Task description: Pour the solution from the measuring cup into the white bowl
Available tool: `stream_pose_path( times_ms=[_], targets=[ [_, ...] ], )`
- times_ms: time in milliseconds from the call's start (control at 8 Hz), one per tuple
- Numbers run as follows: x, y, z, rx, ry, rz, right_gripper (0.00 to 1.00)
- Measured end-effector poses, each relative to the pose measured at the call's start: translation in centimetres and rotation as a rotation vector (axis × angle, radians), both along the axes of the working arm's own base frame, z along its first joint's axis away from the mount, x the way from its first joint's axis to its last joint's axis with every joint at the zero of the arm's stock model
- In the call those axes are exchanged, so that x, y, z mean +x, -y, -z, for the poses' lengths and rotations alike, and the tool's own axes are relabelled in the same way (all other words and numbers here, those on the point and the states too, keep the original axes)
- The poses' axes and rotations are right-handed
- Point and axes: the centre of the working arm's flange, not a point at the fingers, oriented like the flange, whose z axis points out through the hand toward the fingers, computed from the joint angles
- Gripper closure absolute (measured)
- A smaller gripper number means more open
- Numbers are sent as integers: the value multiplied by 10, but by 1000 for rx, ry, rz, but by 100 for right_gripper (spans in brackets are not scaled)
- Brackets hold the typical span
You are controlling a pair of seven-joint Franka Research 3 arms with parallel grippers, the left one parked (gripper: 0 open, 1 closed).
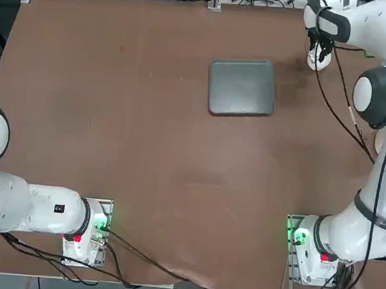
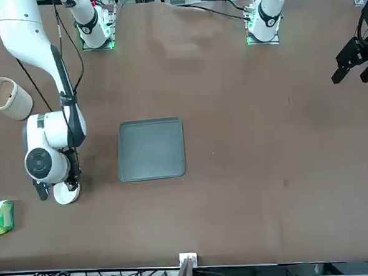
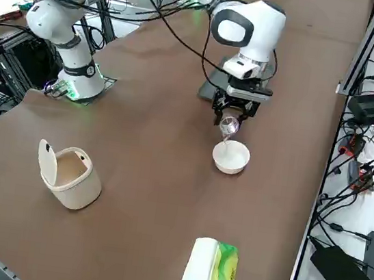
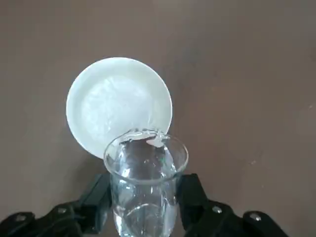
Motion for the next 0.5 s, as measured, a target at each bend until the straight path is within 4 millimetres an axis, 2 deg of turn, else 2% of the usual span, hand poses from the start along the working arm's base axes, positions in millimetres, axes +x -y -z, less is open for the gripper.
stream_pose_path(
  times_ms=[250, 500],
  targets=[
    [11, 20, -24, 119, 29, -8, 26],
    [14, 48, -33, 214, 40, -8, 26]
  ],
)
